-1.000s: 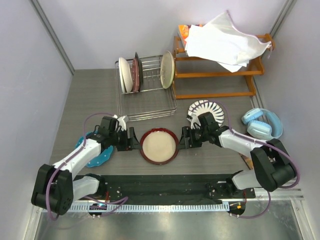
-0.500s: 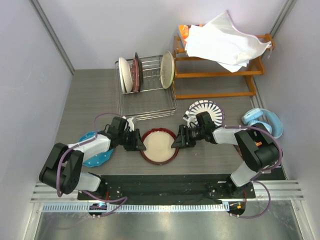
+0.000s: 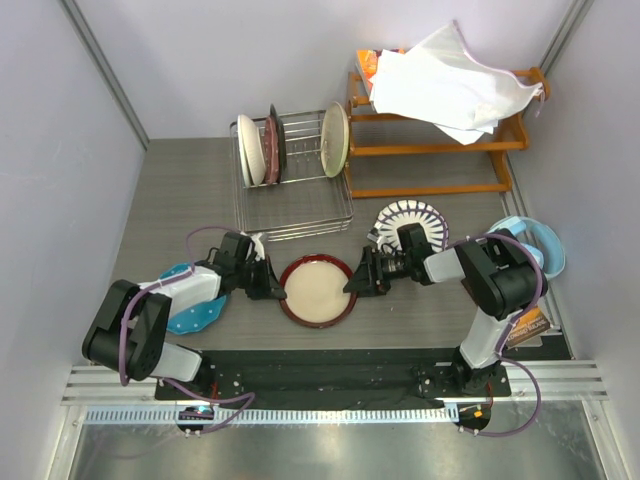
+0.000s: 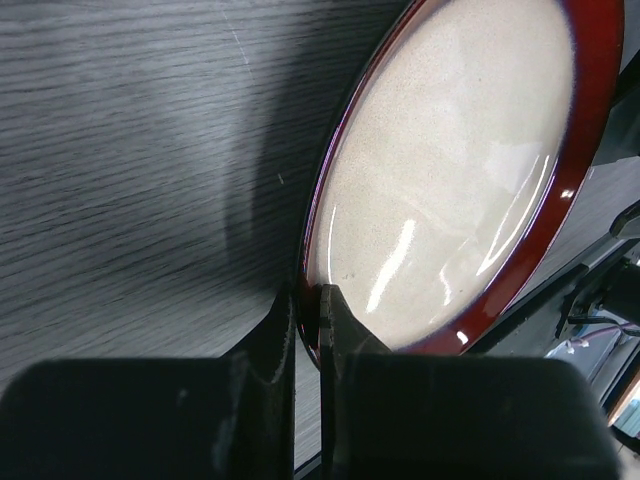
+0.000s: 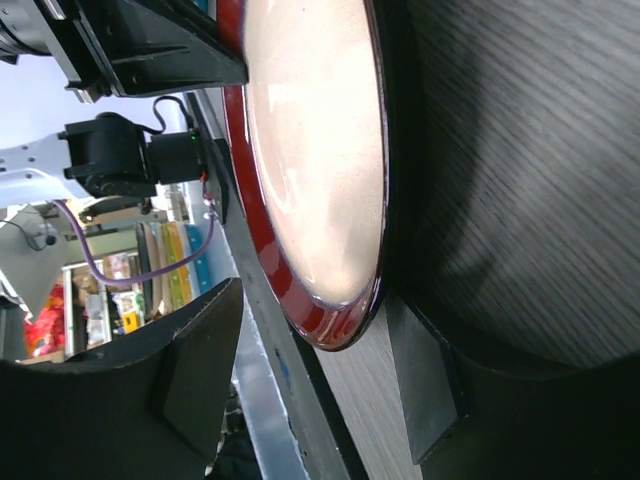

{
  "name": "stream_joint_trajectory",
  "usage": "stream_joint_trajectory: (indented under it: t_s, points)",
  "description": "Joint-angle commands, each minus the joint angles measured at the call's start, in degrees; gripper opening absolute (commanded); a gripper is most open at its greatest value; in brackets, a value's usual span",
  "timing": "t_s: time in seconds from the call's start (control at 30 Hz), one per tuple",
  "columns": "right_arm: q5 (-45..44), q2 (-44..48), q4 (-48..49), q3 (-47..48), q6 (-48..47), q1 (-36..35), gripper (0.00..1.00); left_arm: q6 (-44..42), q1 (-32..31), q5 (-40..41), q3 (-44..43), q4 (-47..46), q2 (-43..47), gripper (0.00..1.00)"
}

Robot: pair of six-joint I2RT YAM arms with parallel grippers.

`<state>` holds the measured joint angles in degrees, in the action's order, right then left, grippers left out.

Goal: Load the plates into the dish rack

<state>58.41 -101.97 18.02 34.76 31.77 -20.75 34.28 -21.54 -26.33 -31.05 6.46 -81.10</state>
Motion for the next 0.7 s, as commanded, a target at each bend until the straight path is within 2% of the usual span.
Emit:
stream_joint_trajectory:
  t_s: [0.0,0.17,0.37,0.67]
  points:
    - [-8.5,-4.8,6.4,-2.1,0.8,-3.2,0.66,-4.0,-3.7,-5.8,0.4,-3.2,-0.2,0.0]
    - [-15.5,-3.6,8.5,-1.9,6.4,-2.9,0.65,-3.1,-4.7,-7.4,0.1,-2.2,0.8,0.0]
    - [-16.1,-6.6,15.1,-1.4,12.3,-3.4,0.61,-2.6,-5.6,-9.0,-0.9,-2.1,0.0,0.0]
    - [-22.5,-5.1,13.1,-0.5,11.6,-3.8,0.61,-0.3,-5.7,-14.1,-2.5,-0.1,0.5,0.0]
